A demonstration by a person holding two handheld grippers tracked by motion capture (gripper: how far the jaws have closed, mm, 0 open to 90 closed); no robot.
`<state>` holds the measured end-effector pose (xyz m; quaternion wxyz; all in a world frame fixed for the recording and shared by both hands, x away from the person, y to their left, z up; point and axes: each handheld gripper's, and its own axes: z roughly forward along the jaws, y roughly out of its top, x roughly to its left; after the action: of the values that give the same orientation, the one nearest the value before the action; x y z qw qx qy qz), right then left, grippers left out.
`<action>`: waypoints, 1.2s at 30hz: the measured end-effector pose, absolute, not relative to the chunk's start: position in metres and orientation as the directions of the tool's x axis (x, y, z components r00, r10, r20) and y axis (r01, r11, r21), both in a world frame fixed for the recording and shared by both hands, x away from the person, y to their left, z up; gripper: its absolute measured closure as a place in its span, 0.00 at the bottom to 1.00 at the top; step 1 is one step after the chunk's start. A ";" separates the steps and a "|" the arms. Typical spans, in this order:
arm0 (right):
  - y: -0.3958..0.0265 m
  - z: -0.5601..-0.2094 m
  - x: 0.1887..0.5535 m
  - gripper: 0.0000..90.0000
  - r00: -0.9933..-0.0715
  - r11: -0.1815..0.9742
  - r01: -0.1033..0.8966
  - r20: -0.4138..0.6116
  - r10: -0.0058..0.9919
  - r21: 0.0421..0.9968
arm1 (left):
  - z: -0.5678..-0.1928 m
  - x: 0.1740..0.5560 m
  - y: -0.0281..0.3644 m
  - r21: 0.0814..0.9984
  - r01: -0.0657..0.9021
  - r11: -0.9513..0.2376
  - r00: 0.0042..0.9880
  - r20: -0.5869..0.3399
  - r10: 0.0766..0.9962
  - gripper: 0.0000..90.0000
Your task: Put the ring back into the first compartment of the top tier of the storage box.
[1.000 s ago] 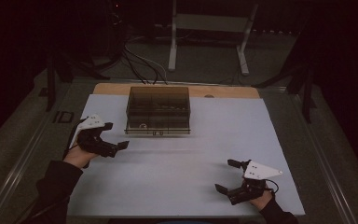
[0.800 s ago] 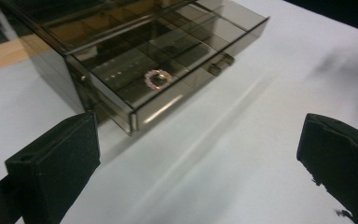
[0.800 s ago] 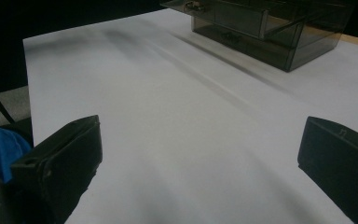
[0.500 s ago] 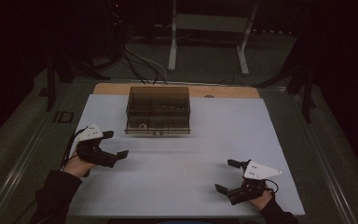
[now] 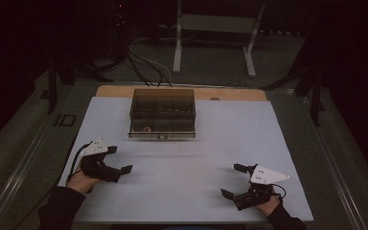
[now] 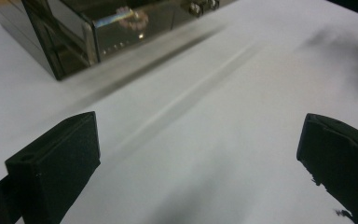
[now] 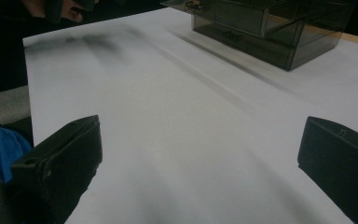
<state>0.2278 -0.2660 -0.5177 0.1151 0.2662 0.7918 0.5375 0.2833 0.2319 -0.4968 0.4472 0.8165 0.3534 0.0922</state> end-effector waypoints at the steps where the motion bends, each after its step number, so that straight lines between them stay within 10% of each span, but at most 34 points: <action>1: -0.266 -0.518 0.228 0.00 -0.832 0.280 0.297 0.103 0.545 0.913 | -0.499 0.282 0.232 0.796 0.495 -0.349 0.735 -0.169 0.657 0.01; 36: -0.267 -0.517 0.227 0.00 -0.832 0.286 0.293 0.096 0.547 0.912 | -0.528 0.233 0.255 0.778 0.518 -0.354 0.657 -0.097 0.748 0.01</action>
<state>0.2273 -0.2672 -0.5172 0.1185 0.2650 0.7932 0.5354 0.2332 0.2553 -0.5284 0.4130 0.8111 0.3901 0.1388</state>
